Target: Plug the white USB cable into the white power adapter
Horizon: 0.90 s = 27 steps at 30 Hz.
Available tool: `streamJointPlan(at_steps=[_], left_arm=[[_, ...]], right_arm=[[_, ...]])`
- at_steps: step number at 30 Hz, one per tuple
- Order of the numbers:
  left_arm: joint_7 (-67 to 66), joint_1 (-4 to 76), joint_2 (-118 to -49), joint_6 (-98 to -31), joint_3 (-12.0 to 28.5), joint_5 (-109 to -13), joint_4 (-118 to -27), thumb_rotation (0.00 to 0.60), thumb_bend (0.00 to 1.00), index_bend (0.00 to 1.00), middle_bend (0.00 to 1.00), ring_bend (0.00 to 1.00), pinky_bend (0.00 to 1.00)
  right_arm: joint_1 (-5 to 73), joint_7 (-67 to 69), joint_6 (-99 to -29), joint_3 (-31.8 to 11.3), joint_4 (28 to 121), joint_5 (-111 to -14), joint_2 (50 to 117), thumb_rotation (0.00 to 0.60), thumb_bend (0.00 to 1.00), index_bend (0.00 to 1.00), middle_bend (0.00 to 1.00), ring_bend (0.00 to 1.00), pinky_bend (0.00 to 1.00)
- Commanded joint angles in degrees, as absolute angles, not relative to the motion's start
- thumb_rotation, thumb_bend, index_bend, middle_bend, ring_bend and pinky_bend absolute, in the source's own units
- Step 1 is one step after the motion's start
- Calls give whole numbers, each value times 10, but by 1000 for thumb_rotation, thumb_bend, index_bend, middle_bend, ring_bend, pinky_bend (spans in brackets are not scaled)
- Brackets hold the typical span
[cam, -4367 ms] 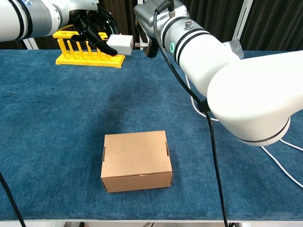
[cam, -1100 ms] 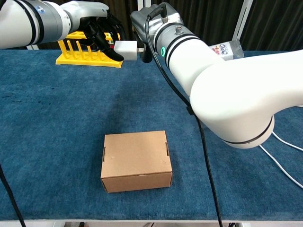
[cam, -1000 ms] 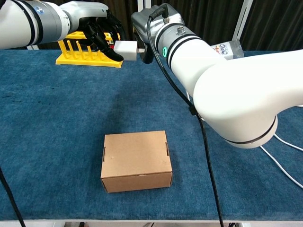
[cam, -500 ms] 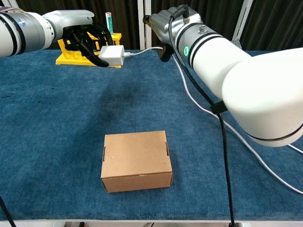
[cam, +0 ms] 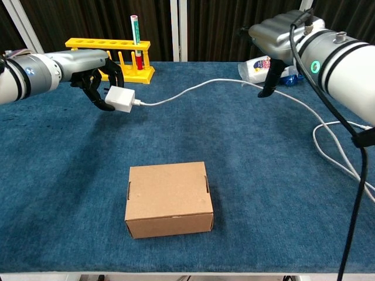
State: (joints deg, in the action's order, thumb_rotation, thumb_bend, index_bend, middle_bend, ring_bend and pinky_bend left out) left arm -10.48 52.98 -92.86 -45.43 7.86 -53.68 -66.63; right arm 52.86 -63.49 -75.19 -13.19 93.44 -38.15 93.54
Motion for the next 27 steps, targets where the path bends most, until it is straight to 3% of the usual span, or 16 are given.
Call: streamJointPlan(at_steps=[1,4,6,10,17,23,27], left_arm=[[-107,530,-940,-444,77,-546,-652,600,287,563,478,617,840],[-117,529,-941,-439,76,-547,-652,600,254,375,344,457,755],[-121,526,-938,-442,80,-543,-660,600,239,302,262,349,677],[-120,514,-923,-461,90,-540,-689,592,216,255,175,222,478],[-118,466,-858,-535,97,-552,-784,592,190,254,181,218,427],[-136,391,-763,-641,66,-599,-878,600,191,296,230,218,396],[-118,329,-705,-712,30,-661,-917,600,191,314,248,217,329]], right_arm=[[520,-642,-753,-118,941,-377,923,600,0,0,154,155,245],[517,-657,-760,-103,940,-382,916,600,0,0,138,123,229],[515,-668,-769,-93,938,-390,914,600,0,0,128,105,216],[502,-654,-780,-83,933,-405,921,600,0,0,107,80,183],[458,-504,-748,-104,979,-435,897,600,8,0,119,62,162],[384,-386,-769,-81,1062,-517,782,600,102,4,193,86,223],[323,-287,-779,-43,1088,-594,693,600,134,43,212,100,223]])
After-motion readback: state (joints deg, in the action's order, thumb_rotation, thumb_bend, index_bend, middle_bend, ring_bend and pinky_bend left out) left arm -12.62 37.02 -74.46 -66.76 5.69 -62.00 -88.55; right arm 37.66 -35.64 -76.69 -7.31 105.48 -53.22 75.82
